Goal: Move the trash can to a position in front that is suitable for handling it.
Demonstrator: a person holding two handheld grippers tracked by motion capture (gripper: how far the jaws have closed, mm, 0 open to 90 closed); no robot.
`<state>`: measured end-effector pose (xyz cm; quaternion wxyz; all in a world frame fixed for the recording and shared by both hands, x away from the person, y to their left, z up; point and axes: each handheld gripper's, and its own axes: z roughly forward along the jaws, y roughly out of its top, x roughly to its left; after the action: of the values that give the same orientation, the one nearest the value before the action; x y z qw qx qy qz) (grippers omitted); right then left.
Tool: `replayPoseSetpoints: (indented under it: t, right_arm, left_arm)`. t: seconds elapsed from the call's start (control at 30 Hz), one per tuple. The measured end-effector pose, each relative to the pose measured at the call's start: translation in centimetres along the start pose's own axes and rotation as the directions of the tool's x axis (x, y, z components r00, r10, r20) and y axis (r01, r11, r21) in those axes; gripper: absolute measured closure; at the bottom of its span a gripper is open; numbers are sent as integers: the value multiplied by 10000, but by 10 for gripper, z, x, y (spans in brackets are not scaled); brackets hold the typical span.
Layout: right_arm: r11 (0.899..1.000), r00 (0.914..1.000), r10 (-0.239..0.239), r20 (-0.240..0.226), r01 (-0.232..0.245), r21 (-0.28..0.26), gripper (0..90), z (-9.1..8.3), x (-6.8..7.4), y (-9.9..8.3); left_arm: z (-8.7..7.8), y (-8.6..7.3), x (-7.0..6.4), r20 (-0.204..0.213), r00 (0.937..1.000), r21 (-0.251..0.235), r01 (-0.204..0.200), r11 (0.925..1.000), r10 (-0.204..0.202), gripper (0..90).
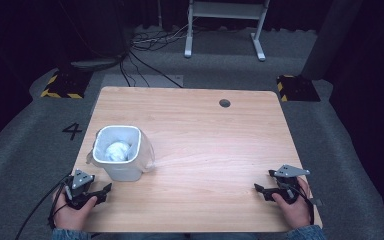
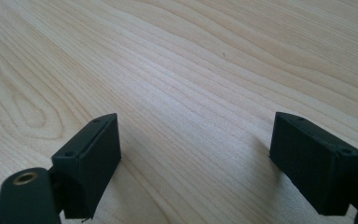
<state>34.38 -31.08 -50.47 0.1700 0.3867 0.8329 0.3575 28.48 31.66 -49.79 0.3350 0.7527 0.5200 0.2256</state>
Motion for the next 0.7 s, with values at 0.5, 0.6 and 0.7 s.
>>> replayPoseSetpoints:
  t: [0.5, 0.6, 0.7]
  right_arm:
    - [10000, 10000, 0, 2, 0, -1, 162, 0, 0, 0]
    - [10000, 10000, -2, -1, 2, -2, 163, 0, 0, 0]
    - [10000, 10000, -1, 2, 1, -4, 163, 0, 0, 0]
  left_arm:
    - [-44, 21, 20, -903, 9953, -1287, 227, 9914, -345, 242]
    - [-52, 26, 27, -1032, 9922, -1618, 521, 9854, -694, 245]
    - [-56, 32, 36, -1186, 9896, -1727, 602, 9831, -814, 260]
